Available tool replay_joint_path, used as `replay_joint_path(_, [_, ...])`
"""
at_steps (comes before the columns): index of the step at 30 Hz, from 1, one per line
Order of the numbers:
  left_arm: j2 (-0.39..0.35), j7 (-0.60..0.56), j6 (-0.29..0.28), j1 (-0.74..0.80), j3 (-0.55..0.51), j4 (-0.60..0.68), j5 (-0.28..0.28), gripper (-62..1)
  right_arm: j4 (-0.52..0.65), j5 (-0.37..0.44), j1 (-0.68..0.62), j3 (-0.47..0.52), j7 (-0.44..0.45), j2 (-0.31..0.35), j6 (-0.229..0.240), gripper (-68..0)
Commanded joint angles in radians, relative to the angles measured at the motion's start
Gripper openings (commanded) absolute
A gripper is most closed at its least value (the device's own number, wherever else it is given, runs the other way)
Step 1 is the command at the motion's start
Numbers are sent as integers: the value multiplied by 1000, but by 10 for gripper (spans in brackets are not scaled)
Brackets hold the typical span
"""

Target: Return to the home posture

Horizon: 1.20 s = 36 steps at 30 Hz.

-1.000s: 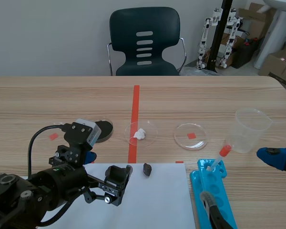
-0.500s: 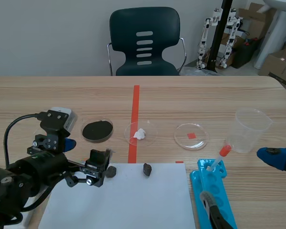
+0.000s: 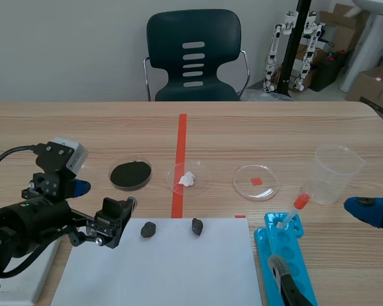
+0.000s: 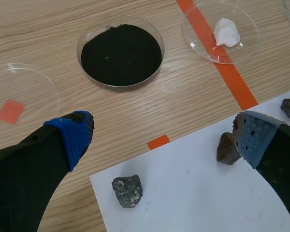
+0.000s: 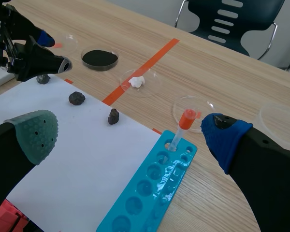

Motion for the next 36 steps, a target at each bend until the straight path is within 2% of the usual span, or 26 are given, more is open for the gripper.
replay_joint_path(1, [-14,-41,2,38,-17,51,-6,-1,11,8,0,6,14,5,-3,-52])
replay_joint_path(6, [-48,-94,-2,156,-95,186,-6,-1,11,8,0,6,15,5,-3,-52])
replay_joint_path(9, [-72,-95,-27,232,-141,269,-6,-1,11,8,0,6,15,5,-3,-52])
replay_joint_path(11, [-85,-96,-51,290,-178,332,-5,-1,11,8,0,6,15,5,-3,-52])
replay_joint_path(16, [-94,-145,-156,442,-269,462,6,-1,11,8,0,6,14,5,-3,-52])
replay_joint_path(18, [-94,-188,-175,501,-288,500,39,-1,11,8,0,6,14,5,-3,-52])
replay_joint_path(25, [-94,-335,-175,665,-304,586,131,-1,11,8,0,6,14,5,-3,-52])
replay_joint_path(29, [-94,-402,-174,724,-304,602,152,-2,11,8,0,6,14,5,-3,-52])
replay_joint_path(36, [-94,-393,-174,732,-304,601,158,-2,11,8,0,6,15,5,-3,-52])
